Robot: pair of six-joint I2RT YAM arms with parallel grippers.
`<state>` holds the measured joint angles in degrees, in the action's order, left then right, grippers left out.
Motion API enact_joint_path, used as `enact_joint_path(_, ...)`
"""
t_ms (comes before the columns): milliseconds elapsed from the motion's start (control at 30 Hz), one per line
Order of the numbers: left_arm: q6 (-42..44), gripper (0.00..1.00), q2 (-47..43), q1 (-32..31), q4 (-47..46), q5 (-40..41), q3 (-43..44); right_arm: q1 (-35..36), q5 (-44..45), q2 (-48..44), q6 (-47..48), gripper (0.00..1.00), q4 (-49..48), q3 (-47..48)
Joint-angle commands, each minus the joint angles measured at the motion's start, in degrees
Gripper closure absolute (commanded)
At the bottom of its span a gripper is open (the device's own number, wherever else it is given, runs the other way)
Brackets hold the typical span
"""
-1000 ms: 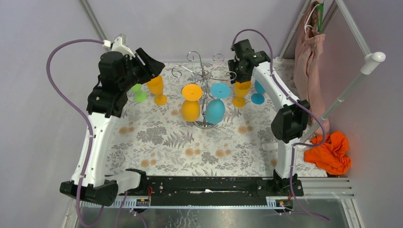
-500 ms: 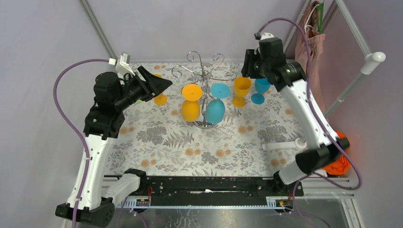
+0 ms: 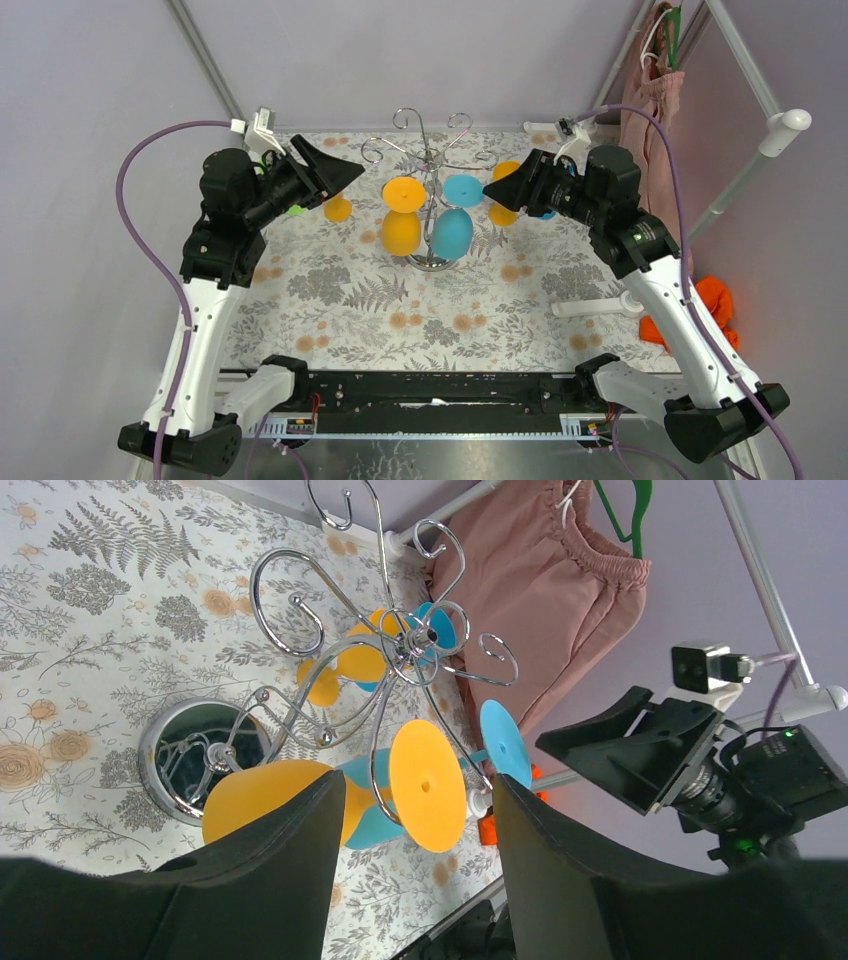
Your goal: Take the wine glass off the wine glass rack
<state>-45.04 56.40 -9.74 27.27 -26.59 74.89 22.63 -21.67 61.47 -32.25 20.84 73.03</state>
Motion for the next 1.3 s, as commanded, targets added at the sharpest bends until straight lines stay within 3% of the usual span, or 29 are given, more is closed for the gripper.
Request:
enact_joint_path(0,0.6,0.36,0.0,-0.4,-3.5,0.1,0.2,0.5,-9.4,-0.8,-6.7,0.47,-10.2,-3.5)
enact_joint_path(333,1.5,0.36,-1.2,-0.4,-2.6,1.9,0.4,0.4,-9.9,1.3,-8.6,0.47,-14.0,-5.4)
enact_joint_path(900,2.4,0.36,-1.5,-0.4,-2.3,2.3,0.6,0.5,-2.7,0.1,-4.9,0.47,-8.2,-4.2)
enact_joint_path(1267,2.8,0.36,-1.4,-0.4,-2.3,2.5,0.6,0.5,-6.1,2.5,-8.0,0.51,-13.2,-6.3)
